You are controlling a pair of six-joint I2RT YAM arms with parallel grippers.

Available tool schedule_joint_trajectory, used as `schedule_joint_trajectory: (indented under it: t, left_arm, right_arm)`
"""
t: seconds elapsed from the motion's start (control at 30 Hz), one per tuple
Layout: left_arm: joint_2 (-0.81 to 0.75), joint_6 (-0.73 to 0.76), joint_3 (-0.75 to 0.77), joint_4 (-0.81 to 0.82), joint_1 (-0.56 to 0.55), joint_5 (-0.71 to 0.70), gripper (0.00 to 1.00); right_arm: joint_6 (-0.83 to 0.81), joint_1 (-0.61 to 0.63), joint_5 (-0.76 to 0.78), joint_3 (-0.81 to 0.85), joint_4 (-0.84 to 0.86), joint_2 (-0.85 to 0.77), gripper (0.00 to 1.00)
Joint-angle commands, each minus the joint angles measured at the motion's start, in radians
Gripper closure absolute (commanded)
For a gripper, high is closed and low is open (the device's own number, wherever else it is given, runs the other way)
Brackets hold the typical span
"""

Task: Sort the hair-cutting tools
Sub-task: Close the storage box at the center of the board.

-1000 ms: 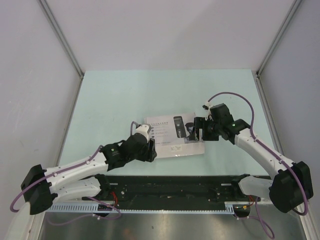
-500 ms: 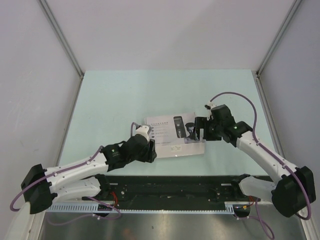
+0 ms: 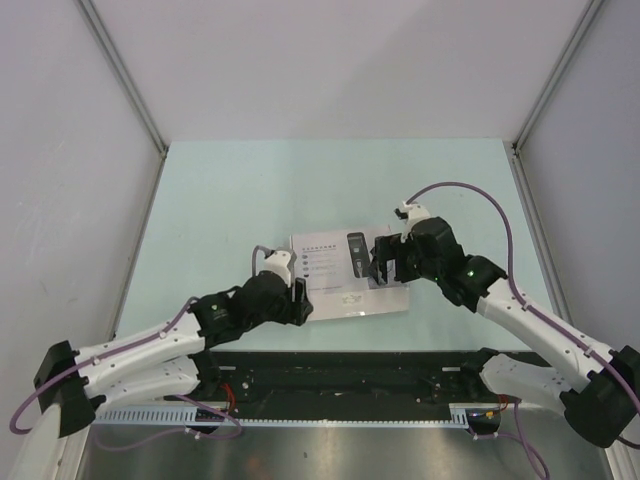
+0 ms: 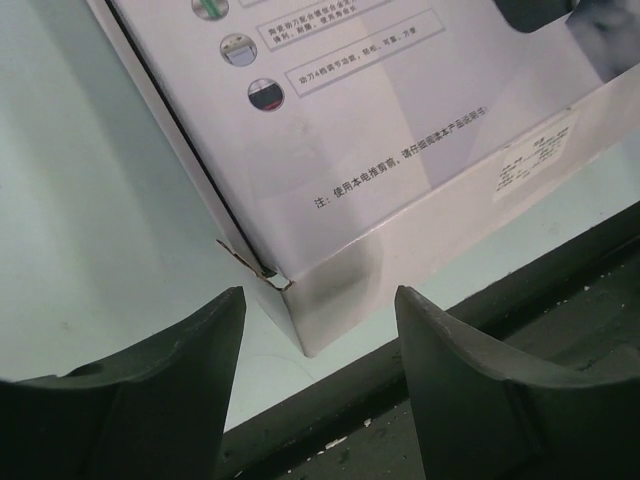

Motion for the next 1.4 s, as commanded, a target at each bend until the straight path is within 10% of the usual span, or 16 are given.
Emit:
schedule_joint_trajectory:
  t: [0.0, 0.63, 0.93, 1.37]
  left_arm:
    - [-0.062, -0.005, -0.021, 0.030, -0.008, -0.034, 0.30]
    - [-0.360, 0.015, -0.392, 0.569, -0.008, -0.157, 0.00]
    - [-0.251, -0.024, -0.351, 0.653, 0.006, -0.175, 0.00]
    - [0.111, -0.102, -0.240, 0.799, 0.307, 0.317, 0.02]
  right_arm:
    - [-0.011, 0.041, 0.075, 0.005, 0.078, 0.005, 0.08]
    - [0.152, 0.041, 0.247, -0.386, 0.157, -0.362, 0.00]
    - [0.175, 0.010, -0.015, -0.428, 0.410, -0.270, 0.00]
    - [0.184, -0.142, -0.288, -0.417, 0.604, -0.063, 0.00]
